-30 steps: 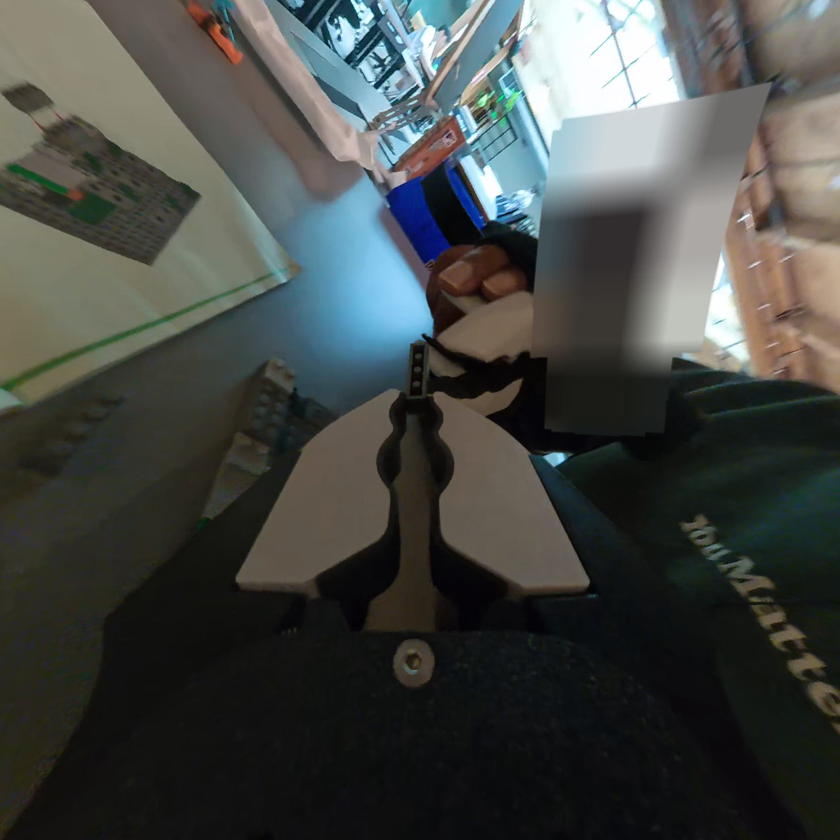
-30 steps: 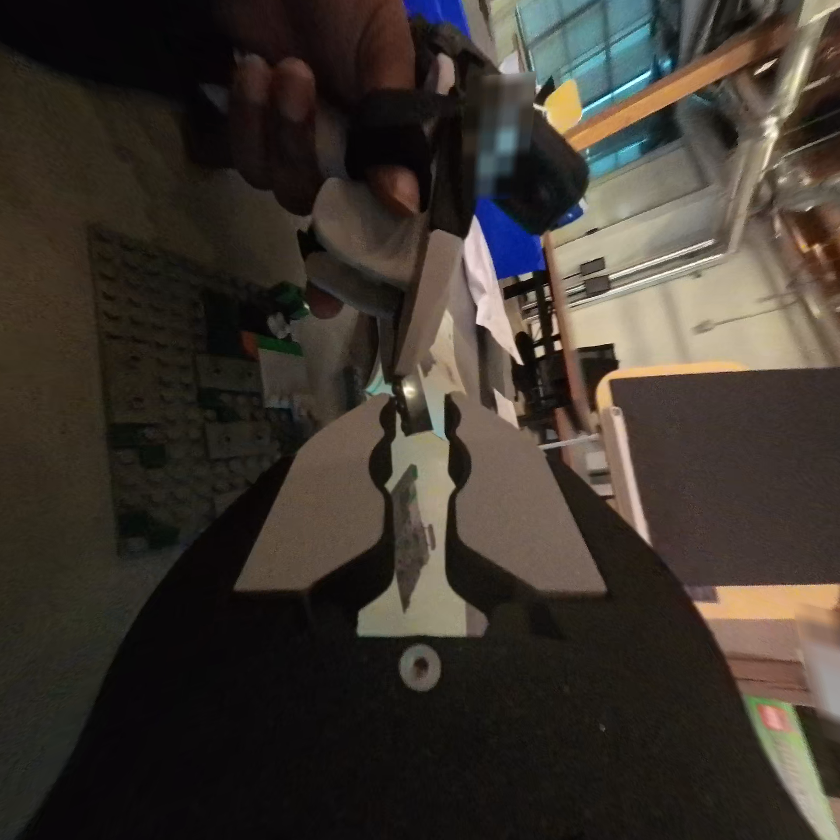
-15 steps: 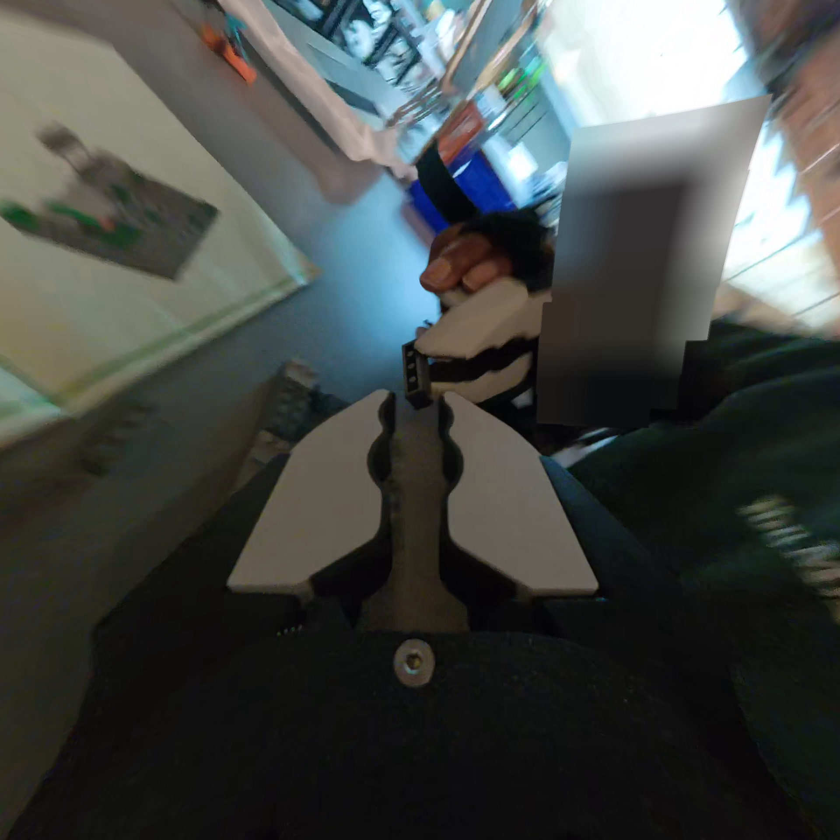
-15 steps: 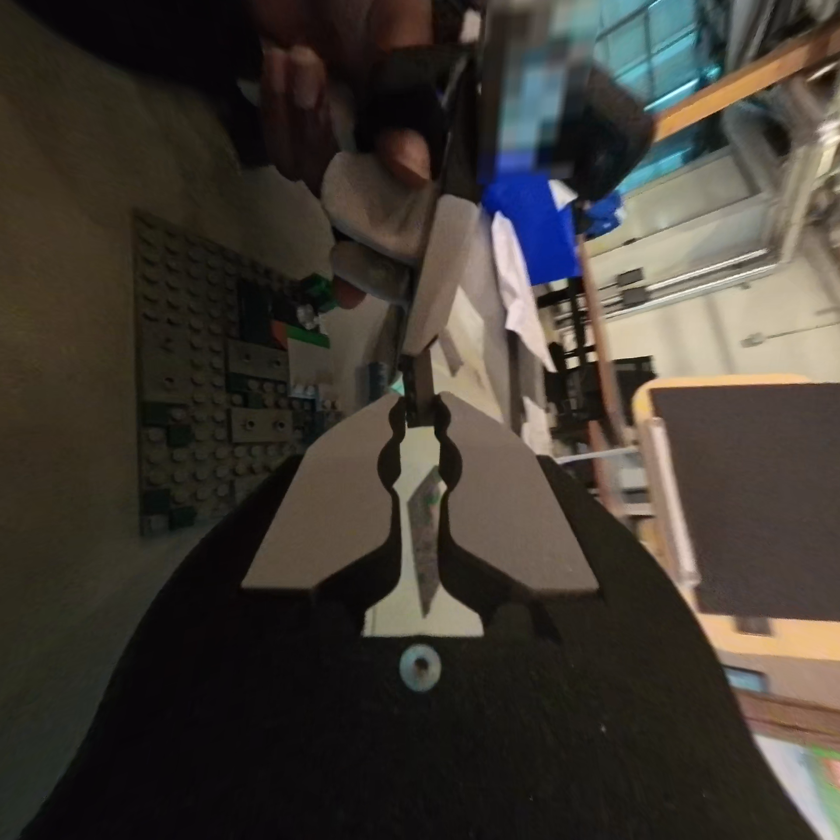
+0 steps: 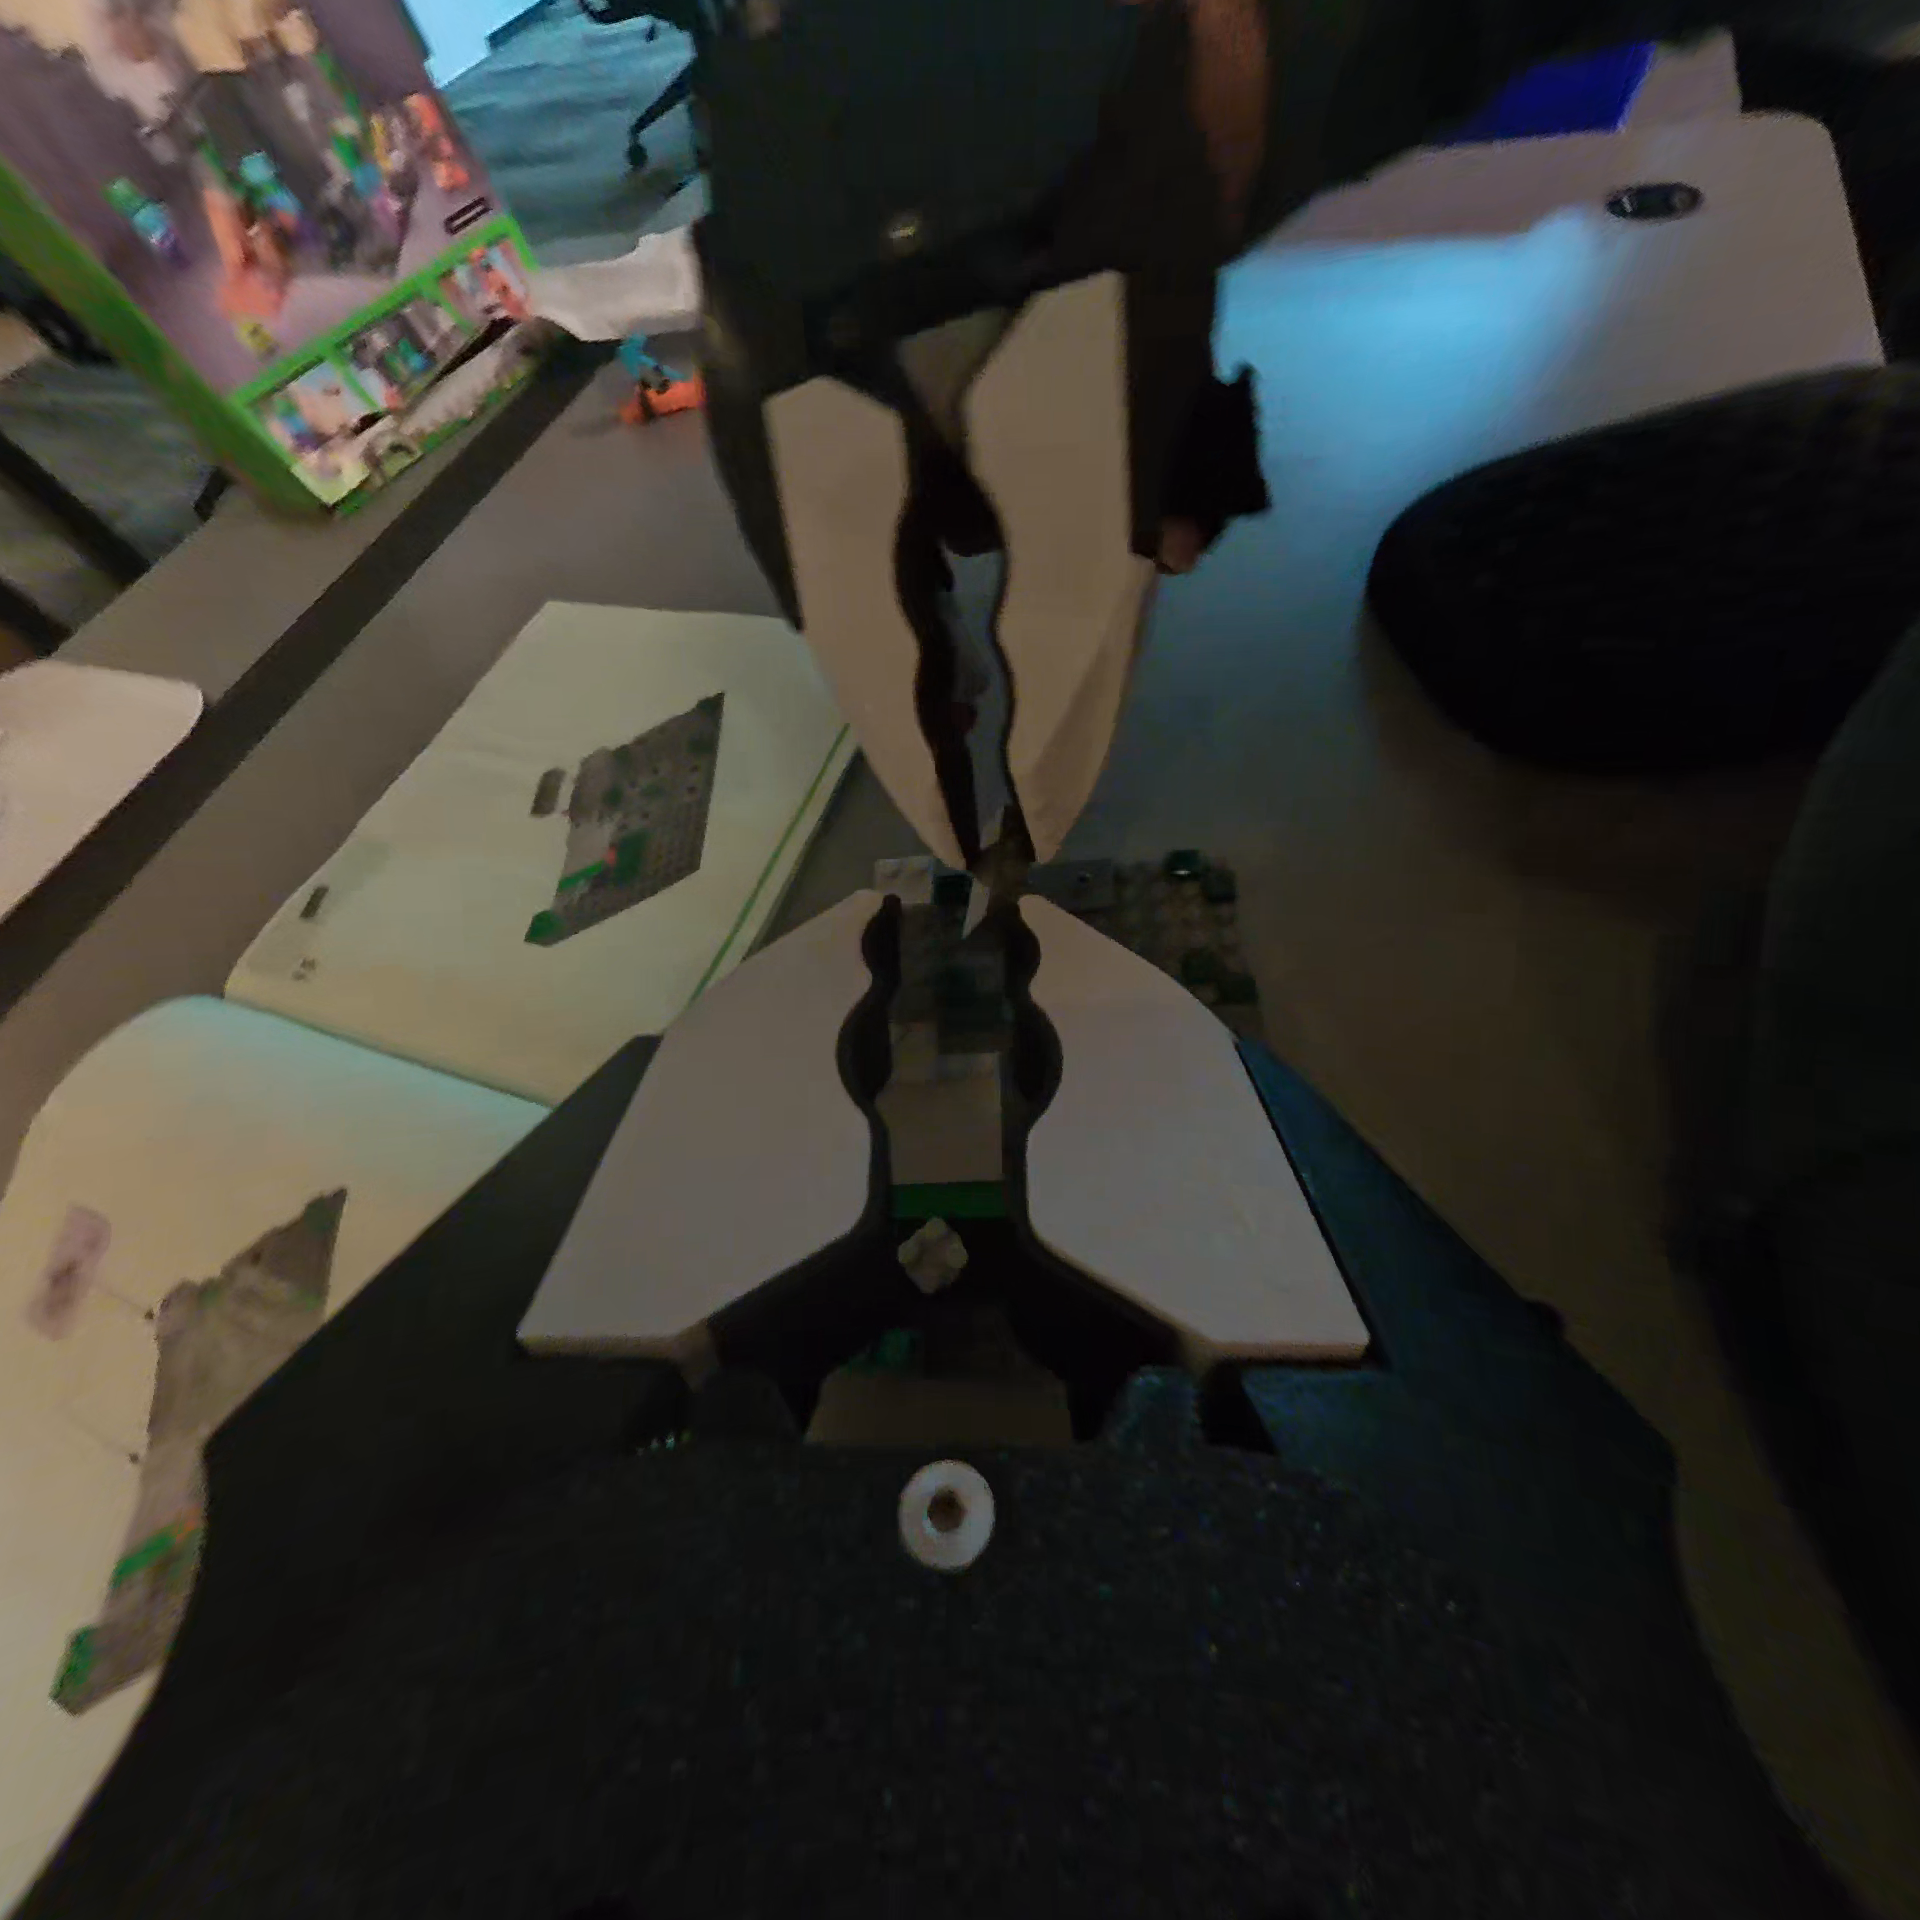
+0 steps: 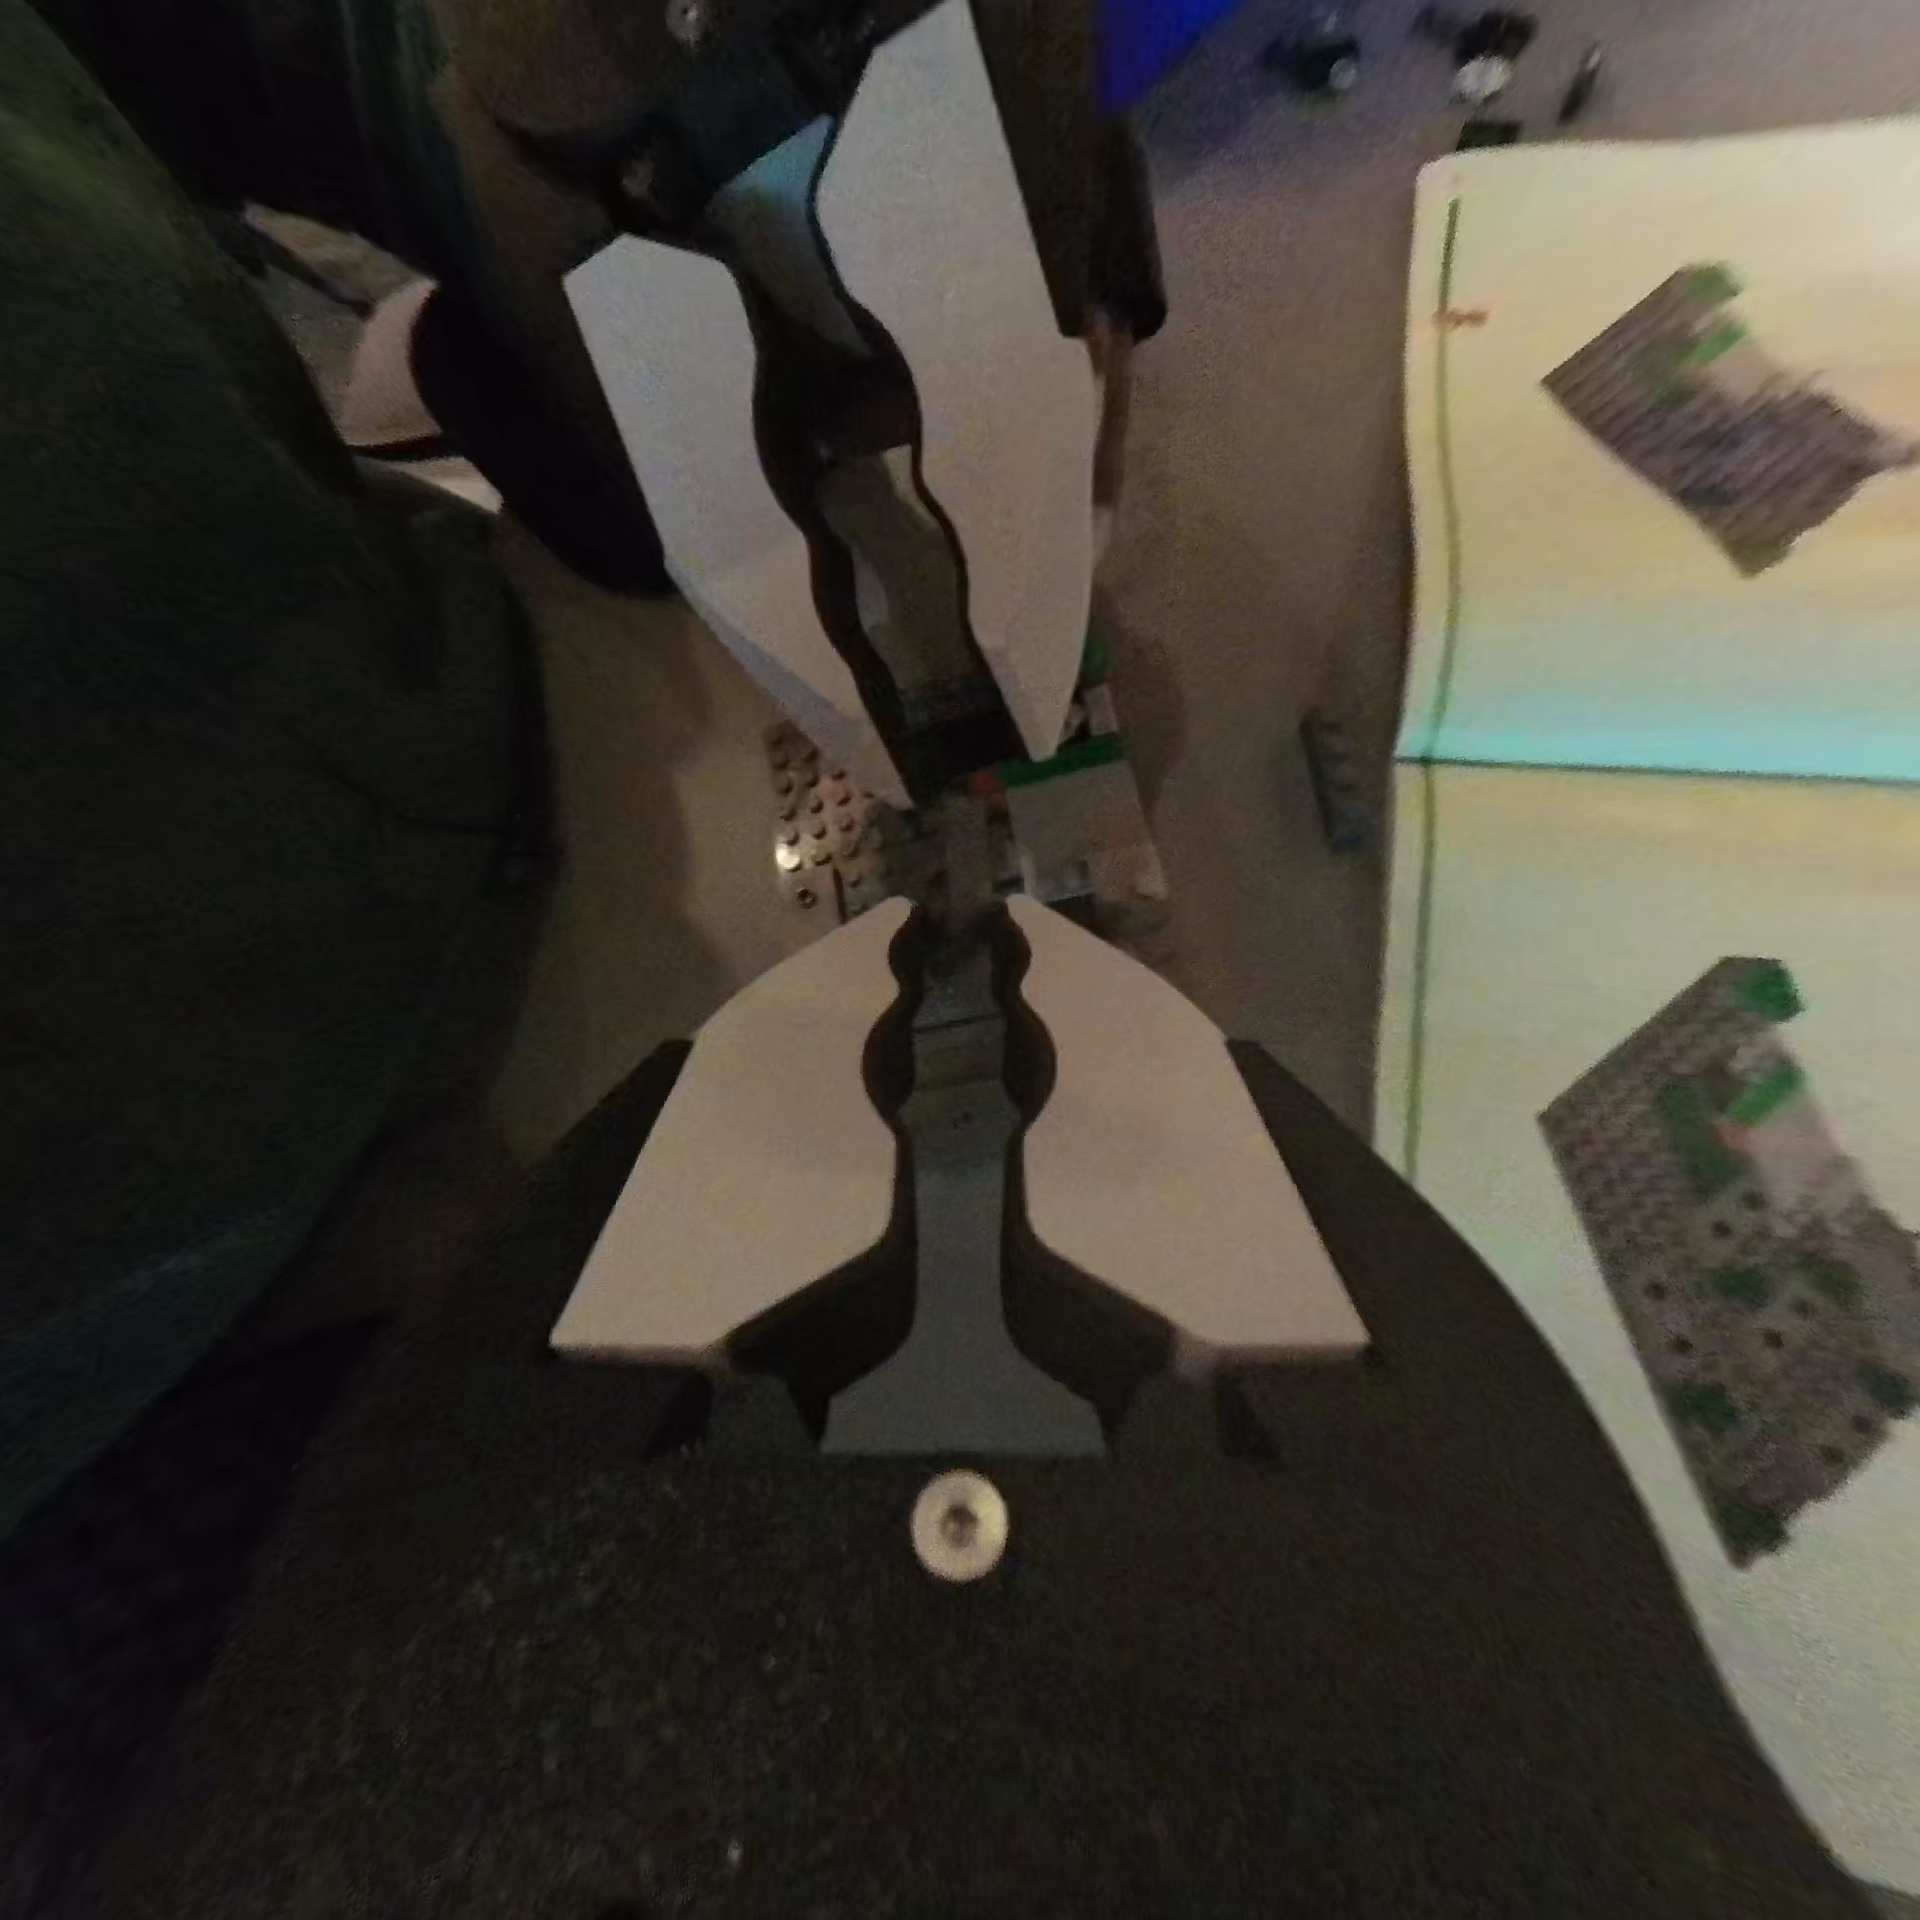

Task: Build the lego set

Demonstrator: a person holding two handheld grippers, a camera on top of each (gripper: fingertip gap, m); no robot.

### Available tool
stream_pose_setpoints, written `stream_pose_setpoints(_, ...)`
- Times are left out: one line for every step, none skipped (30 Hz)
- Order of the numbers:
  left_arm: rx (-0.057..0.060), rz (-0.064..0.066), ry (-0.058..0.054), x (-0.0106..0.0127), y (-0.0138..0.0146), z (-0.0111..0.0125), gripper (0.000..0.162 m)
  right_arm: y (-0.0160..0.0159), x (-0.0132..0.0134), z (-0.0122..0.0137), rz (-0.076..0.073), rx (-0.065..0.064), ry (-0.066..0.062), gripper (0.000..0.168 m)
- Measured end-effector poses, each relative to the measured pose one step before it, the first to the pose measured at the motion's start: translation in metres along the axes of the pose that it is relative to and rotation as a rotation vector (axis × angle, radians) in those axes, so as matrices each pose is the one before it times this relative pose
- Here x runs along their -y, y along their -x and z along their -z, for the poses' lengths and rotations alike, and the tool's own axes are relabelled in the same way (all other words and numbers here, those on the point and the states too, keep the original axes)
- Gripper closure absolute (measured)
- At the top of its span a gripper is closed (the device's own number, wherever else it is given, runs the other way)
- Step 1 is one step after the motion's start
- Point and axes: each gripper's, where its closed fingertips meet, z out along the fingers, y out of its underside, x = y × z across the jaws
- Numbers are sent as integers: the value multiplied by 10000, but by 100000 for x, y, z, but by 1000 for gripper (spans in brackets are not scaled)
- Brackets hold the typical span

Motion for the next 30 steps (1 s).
stream_pose_setpoints(-58,-271,47,-44,-188,-47,143,105,-75,-40,-152,227,46,157)
stream_pose_setpoints(6,-277,37,-14,-119,-61,143,93,-86,-34,-110,196,56,157)
stream_pose_setpoints(-49,-273,40,5,-201,-62,144,103,-99,-30,-114,197,56,157)
stream_pose_setpoints(-53,-261,54,-7,-196,-78,145,71,-69,-6,-132,186,27,157)
stream_pose_setpoints(-39,-241,39,1,-148,-56,146,49,-51,19,-154,189,3,157)
stream_pose_setpoints(-26,-185,16,24,-107,-46,147,58,-37,24,-166,191,-8,157)
stream_pose_setpoints(-58,-127,27,23,-126,-55,147,43,-23,45,-152,167,-20,157)
stream_pose_setpoints(-61,-108,38,-10,-107,-57,147,15,-37,29,-129,133,-16,157)
stream_pose_setpoints(-44,-102,19,3,-79,-55,147,-14,-20,39,-106,110,-19,157)
stream_pose_setpoints(-25,-62,8,21,-61,-61,147,-48,-4,40,-82,86,-27,157)
stream_pose_setpoints(-27,-13,0,5,-33,-66,147,-42,-4,41,-58,62,-28,157)
stream_pose_setpoints(21,26,55,-65,49,-81,147,-19,40,40,-42,55,-44,157)
stream_pose_setpoints(46,6,112,-185,94,-103,147,14,70,32,-31,48,-57,157)
stream_pose_setpoints(-20,-34,47,-102,-41,-75,147,-16,14,14,-11,20,-12,157)
stream_pose_setpoints(-33,-16,-12,-7,-84,-37,147,-53,-52,8,16,-15,22,157)
stream_pose_setpoints(-19,20,-15,17,-54,-37,147,-4,-8,7,-2,17,-13,157)
stream_pose_setpoints(22,5,12,-8,12,-35,148,68,52,-16,-44,70,-46,157)
stream_pose_setpoints(64,-12,22,-13,82,-22,150,90,39,-35,-26,58,-30,157)
stream_pose_setpoints(0,5,-23,46,3,-7,152,29,25,-35,14,5,-3,157)
stream_pose_setpoints(-45,34,-28,57,-64,-6,154,-21,20,-5,18,-21,2,157)
stream_pose_setpoints(7,12,0,3,11,-10,154,5,34,15,-3,-1,-7,157)
stream_pose_setpoints(14,-11,-10,17,9,17,154,11,19,35,-12,16,-10,157)
stream_pose_setpoints(7,11,-22,54,4,23,155,32,29,25,-15,24,-21,157)
stream_pose_setpoints(10,10,-23,53,-2,31,155,21,34,27,-13,17,-30,157)
stream_pose_setpoints(11,15,-10,16,18,19,155,4,22,24,-7,4,-33,157)
stream_pose_setpoints(-4,54,-16,8,18,8,155,-15,35,26,6,-7,-38,157)
stream_pose_setpoints(-6,83,-32,17,36,13,155,-34,58,33,35,-36,-53,157)
stream_pose_setpoints(17,93,-49,16,86,24,155,-107,107,84,95,-107,-69,157)
stream_pose_setpoints(-11,126,-43,3,66,15,155,-146,141,136,215,-194,-65,154)
stream_pose_setpoints(-39,181,-53,16,65,31,154,-188,123,186,370,-295,-33,148)
